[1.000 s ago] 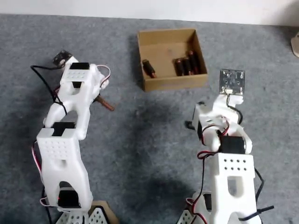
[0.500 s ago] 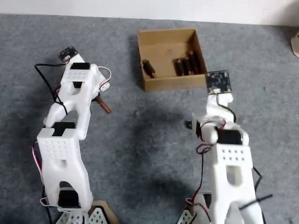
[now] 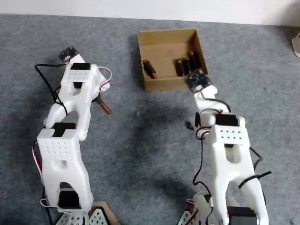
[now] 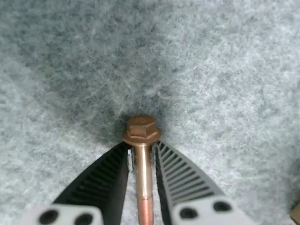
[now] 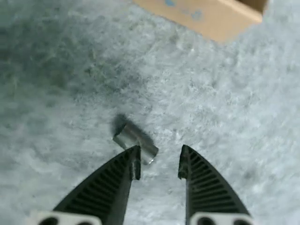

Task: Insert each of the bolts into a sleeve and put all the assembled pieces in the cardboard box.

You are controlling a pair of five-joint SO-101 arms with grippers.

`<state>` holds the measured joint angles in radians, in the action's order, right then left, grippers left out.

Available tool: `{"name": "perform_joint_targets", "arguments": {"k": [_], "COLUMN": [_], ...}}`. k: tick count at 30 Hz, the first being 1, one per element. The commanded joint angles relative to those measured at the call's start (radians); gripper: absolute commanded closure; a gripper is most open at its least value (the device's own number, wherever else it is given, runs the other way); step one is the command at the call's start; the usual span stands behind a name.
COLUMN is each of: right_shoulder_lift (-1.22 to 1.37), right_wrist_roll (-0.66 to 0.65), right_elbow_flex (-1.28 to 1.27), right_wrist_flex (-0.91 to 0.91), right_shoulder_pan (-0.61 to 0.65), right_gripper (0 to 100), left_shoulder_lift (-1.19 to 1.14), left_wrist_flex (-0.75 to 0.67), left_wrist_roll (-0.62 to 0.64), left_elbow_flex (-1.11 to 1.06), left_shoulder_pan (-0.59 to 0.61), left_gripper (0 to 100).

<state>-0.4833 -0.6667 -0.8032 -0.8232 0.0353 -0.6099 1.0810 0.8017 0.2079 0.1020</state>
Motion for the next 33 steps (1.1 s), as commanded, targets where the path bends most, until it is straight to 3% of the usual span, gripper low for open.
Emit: {"name": "perform_joint_targets", "arguments": {"k": [1, 10, 17, 33], "right_shoulder_lift": [-0.005, -0.015, -0.004, -0.002], "right_wrist_roll": [-0.135, -0.252, -0.282, -0.505], "right_elbow_flex": [0.044, 0.041, 0.038, -0.087], "right_wrist_flex": [-0.053, -0.157, -0.156, -0.154], "right_shoulder_pan": [0.007, 0.012, 0.012, 0.012], "right_gripper": [86.1, 86.1, 86.1, 86.1], "left_shoulder_lift": [0.033, 0.031, 0.030, 0.030], "left_wrist_flex": [-0.003, -0.003, -0.003, -0.003], "left_wrist_roll": [-0.009, -0.009, -0.009, -0.009], "left_elbow_flex": [0.012, 0.012, 0.010, 0.008], "left_shoulder_pan": [-0.019, -0.021, -0.021, -0.024], "left_gripper": [99, 99, 99, 99]}}
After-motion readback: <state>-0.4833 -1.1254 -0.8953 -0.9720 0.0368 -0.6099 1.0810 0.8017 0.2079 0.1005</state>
